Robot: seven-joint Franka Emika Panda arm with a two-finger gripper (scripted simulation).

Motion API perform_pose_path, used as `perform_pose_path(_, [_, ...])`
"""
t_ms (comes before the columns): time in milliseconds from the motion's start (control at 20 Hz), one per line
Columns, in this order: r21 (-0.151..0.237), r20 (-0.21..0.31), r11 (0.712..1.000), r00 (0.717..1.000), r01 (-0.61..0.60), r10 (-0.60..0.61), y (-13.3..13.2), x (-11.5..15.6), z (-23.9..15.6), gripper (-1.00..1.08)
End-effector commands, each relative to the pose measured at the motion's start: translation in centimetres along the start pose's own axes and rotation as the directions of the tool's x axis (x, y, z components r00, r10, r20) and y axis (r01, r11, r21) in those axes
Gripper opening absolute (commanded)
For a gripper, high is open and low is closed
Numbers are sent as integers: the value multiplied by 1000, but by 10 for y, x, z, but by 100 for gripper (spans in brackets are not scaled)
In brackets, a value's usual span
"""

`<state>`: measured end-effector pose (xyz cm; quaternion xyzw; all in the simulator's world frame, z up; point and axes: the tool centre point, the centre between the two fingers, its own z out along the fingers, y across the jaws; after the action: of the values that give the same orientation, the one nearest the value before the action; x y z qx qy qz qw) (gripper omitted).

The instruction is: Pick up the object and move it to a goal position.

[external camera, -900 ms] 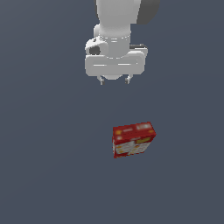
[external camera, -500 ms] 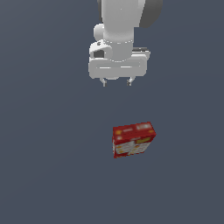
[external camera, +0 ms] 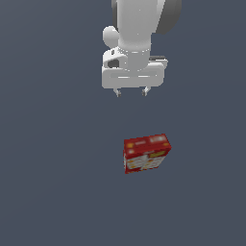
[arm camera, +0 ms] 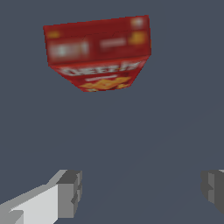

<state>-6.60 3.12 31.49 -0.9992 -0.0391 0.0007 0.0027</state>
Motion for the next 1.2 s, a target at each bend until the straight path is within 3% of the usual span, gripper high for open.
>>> perform_pose_path(0, [0, 0, 1000, 1000, -12, 12, 0, 1, 0, 100])
perform_pose_path(650, [3, 1, 981, 981, -194, 194, -4, 23, 5, 100])
perform_pose_path(1150, [4, 2, 906, 906, -423, 423, -10, 50, 13, 100])
